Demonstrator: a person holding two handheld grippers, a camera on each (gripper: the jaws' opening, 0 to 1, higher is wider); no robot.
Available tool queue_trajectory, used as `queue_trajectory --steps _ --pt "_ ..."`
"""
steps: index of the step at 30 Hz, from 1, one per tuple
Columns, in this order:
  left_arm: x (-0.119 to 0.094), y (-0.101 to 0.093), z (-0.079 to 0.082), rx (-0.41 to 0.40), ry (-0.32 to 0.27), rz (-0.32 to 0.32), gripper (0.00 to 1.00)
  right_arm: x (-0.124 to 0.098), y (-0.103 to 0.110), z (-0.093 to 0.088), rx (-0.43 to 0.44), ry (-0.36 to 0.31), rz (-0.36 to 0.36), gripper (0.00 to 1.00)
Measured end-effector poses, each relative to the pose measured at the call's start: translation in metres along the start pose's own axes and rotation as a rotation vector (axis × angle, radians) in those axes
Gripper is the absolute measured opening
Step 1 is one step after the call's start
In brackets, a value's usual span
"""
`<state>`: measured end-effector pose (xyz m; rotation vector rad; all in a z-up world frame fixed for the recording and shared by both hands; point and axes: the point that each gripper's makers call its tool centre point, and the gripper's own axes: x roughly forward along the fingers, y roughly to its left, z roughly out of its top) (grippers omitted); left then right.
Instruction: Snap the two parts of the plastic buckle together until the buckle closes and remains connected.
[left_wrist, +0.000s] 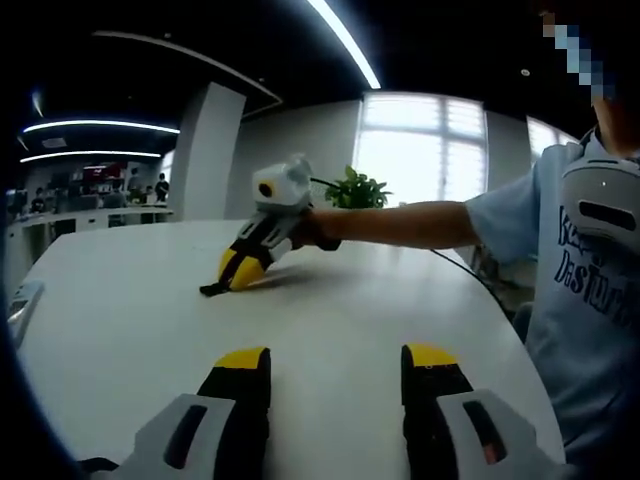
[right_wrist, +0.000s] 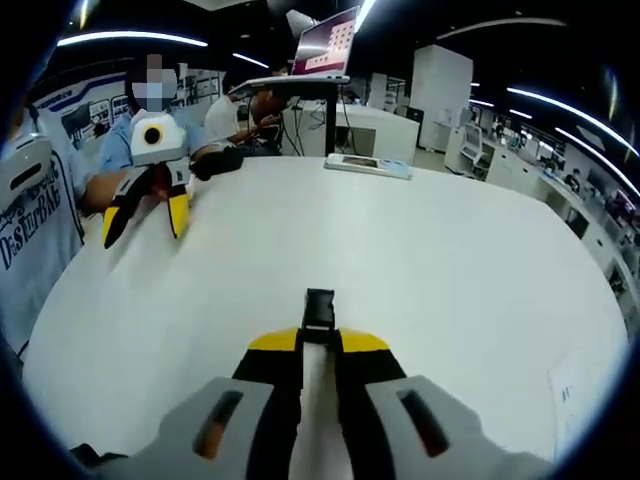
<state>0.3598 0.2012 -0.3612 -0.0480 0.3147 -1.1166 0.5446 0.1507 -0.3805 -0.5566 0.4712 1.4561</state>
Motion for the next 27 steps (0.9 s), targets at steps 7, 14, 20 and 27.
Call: queue_trajectory --steps 7,14,20,27 --pt "0.001 -0.001 -0.001 0.005 0.006 0.003 0.53 -0.002 -0.011 0.002 -0.03 0.03 -0.008 0.12" --pt "0.001 0.0 -0.002 0.009 0.009 0.006 0.53 -0.002 -0.012 0.001 -0.036 0.047 -0.01 0.12" --pt "0.0 0.003 -0.003 0.013 0.013 0.008 0.53 -0.007 -0.016 -0.002 -0.033 0.057 -0.017 0.12" --pt "0.001 0.002 -0.003 0.017 0.016 0.007 0.52 -0.008 -0.014 -0.003 -0.025 0.07 -0.017 0.13"
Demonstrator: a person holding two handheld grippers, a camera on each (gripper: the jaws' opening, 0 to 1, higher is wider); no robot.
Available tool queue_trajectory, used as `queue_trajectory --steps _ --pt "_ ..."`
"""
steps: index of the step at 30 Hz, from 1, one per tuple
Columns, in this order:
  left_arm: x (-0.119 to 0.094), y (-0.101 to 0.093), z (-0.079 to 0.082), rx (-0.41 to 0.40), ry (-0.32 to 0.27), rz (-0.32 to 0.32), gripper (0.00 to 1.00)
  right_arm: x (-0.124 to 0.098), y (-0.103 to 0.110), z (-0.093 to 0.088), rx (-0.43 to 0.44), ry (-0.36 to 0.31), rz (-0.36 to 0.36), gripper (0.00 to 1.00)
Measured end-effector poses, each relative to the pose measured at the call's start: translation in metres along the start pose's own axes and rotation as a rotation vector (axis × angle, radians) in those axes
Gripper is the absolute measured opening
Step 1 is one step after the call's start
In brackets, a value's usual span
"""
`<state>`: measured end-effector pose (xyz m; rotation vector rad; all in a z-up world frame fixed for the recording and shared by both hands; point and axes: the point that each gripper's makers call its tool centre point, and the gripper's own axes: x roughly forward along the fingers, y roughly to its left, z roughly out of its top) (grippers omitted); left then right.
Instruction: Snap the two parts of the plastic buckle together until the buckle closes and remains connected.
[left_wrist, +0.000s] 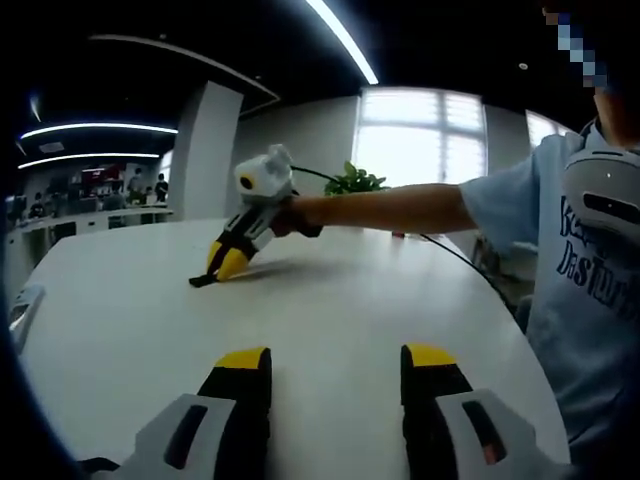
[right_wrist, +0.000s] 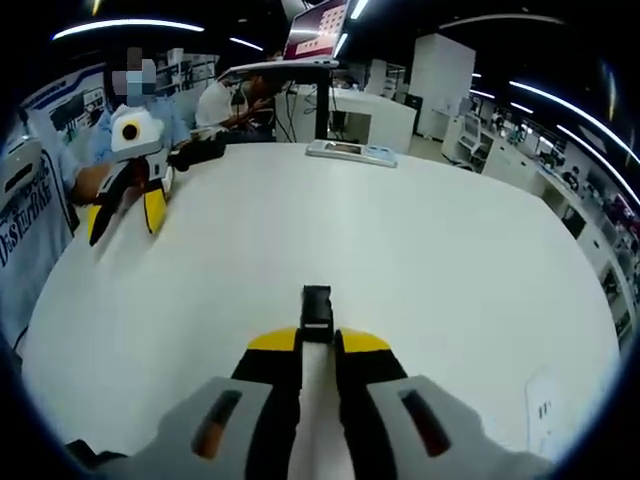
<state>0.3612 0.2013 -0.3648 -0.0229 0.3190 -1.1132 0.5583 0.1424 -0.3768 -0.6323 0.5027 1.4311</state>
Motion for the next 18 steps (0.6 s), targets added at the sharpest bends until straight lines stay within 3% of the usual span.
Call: queue_trajectory --steps 11,15,18 --pt "0.001 0.0 0.0 0.003 0.001 0.0 0.51 -0.007 0.001 -0.004 0.052 -0.026 -0.011 0.23" --pt "0.0 0.0 0.002 0.0 -0.009 0.0 0.51 -0.017 -0.004 0.016 0.201 -0.211 0.018 0.24" --pt "0.0 0.001 0.002 -0.002 -0.01 -0.001 0.51 -0.036 -0.014 0.032 0.294 -0.403 -0.011 0.27"
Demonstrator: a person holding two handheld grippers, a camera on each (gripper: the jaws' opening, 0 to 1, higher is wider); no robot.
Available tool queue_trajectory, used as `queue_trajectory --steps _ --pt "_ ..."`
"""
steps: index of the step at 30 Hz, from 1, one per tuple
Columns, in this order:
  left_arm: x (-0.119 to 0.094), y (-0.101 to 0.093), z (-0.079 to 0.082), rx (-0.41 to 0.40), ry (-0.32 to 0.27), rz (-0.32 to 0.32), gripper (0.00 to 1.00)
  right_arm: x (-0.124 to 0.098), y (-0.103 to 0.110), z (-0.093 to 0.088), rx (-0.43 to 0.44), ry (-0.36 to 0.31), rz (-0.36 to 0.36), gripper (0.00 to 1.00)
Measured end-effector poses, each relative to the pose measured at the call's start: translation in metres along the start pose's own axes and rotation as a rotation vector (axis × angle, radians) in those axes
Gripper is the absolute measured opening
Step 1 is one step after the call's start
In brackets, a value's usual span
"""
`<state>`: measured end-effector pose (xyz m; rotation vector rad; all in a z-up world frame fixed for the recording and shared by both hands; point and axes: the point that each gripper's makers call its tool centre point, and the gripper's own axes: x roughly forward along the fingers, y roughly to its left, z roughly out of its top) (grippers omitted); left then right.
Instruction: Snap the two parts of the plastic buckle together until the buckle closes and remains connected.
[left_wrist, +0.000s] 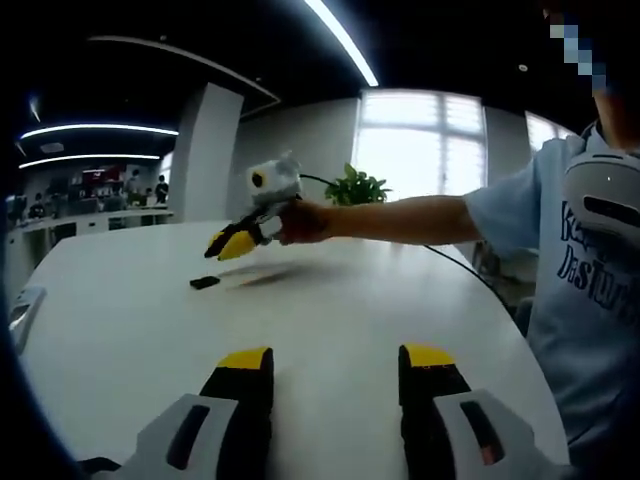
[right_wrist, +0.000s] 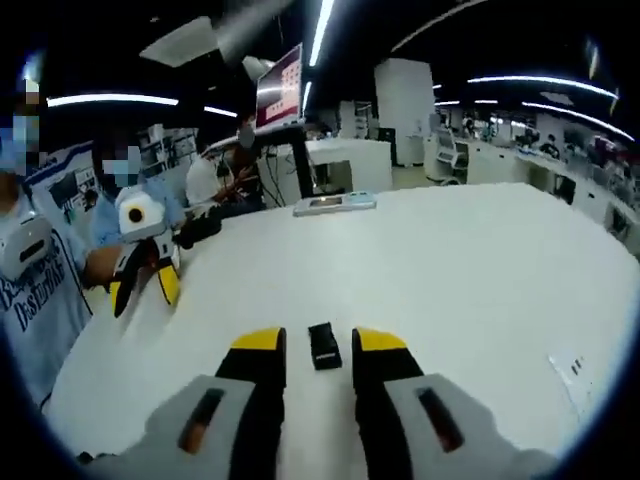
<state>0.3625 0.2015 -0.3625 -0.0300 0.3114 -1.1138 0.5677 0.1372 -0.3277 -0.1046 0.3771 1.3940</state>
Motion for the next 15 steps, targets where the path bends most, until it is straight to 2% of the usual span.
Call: queue_trajectory --steps 5,10,15 --pt "-0.002 0.003 -0.001 0.003 0.002 -0.001 0.51 -0.025 -0.007 0.026 0.087 -0.216 -0.034 0.38" --pt "-0.005 0.007 0.0 0.001 -0.001 -0.002 0.51 -0.044 0.0 0.038 0.142 -0.342 -0.006 0.38" --pt "-0.003 0.004 0.001 -0.002 -0.007 -0.001 0.51 -0.056 0.004 0.036 0.162 -0.404 0.0 0.42"
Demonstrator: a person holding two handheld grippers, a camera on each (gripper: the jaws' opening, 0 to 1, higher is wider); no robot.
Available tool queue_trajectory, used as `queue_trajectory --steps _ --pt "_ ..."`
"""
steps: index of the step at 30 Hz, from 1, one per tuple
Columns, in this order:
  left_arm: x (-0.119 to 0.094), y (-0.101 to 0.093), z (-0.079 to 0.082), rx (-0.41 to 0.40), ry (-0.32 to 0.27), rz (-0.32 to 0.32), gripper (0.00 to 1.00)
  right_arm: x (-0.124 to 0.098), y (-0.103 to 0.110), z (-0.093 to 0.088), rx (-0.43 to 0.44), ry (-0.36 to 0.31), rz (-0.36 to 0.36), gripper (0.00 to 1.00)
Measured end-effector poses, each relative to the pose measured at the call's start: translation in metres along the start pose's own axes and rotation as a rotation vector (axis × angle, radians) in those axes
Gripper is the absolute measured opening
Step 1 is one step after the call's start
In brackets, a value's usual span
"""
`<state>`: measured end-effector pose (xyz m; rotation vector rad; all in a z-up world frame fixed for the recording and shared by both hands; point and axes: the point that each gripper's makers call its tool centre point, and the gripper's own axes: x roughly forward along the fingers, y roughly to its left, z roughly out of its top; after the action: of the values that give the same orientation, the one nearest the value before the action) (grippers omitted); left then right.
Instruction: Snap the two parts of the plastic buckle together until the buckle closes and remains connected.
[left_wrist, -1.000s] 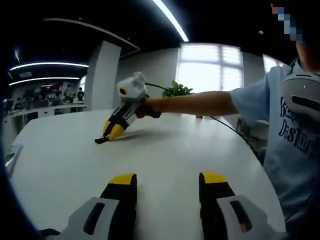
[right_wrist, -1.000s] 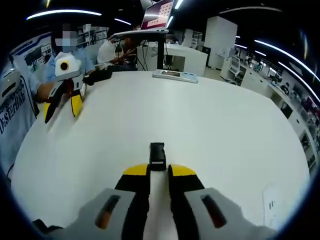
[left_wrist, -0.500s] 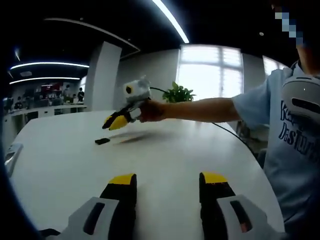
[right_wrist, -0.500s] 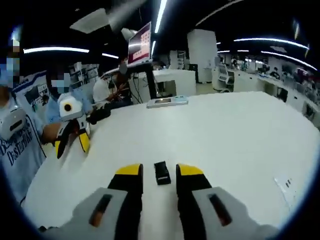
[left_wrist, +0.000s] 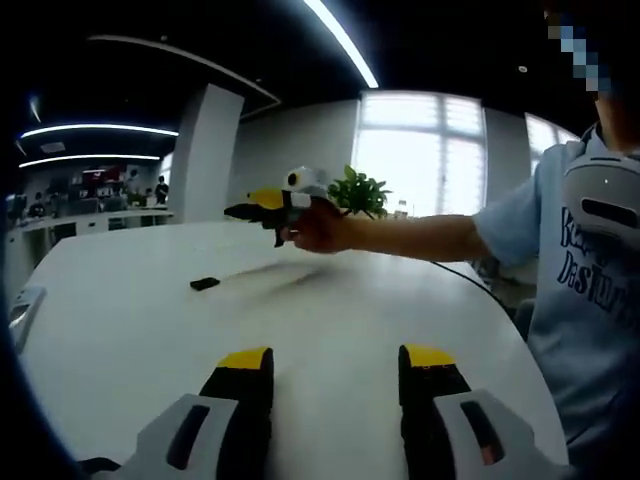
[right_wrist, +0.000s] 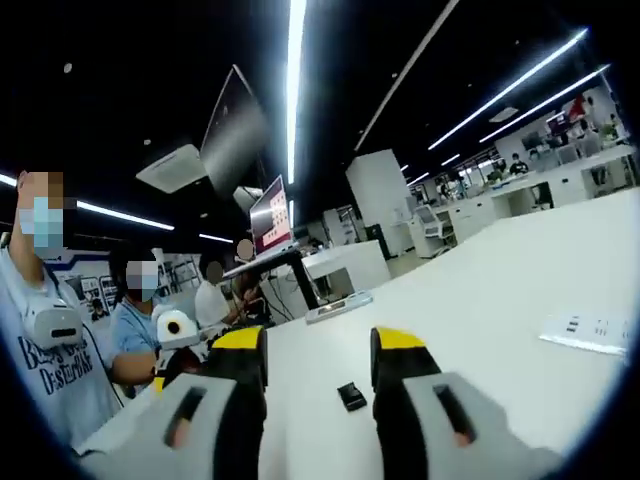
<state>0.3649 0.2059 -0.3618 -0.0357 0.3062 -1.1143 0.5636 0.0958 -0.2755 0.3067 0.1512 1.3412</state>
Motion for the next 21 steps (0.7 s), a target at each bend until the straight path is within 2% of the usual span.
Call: queue_trajectory --steps 4,5,7,9,12,15,16,21 --pt "0.0 -0.002 0.001 0.0 -0.004 -0.004 0.51 -0.002 0.008 -0.006 -0.011 -0.007 0.001 0.46" --pt "0.0 -0.003 0.002 -0.001 -0.008 -0.006 0.51 -0.001 0.017 -0.009 -0.017 -0.003 0.0 0.48" --pt "0.0 -0.002 0.004 -0.006 -0.02 -0.004 0.51 -0.003 0.022 -0.011 -0.03 -0.003 -0.007 0.53" --pt "-0.001 -0.003 0.006 -0.014 -0.035 -0.003 0.51 -0.008 0.021 -0.011 -0.063 0.006 -0.05 0.63" --pt "-0.002 -0.005 0.007 -0.016 -0.042 -0.007 0.51 -0.012 0.03 -0.011 -0.066 0.0 -0.071 0.74" --pt "-0.001 -0.006 0.007 -0.013 -0.038 -0.011 0.51 -0.017 0.04 -0.015 -0.095 0.029 -0.091 0.79" --pt "-0.001 -0.006 0.007 -0.012 -0.037 -0.012 0.51 -0.02 0.042 -0.02 -0.13 0.066 -0.117 0.81" --pt "-0.001 -0.008 0.008 -0.018 -0.044 -0.025 0.52 -0.024 0.065 -0.019 -0.166 0.06 -0.146 0.87"
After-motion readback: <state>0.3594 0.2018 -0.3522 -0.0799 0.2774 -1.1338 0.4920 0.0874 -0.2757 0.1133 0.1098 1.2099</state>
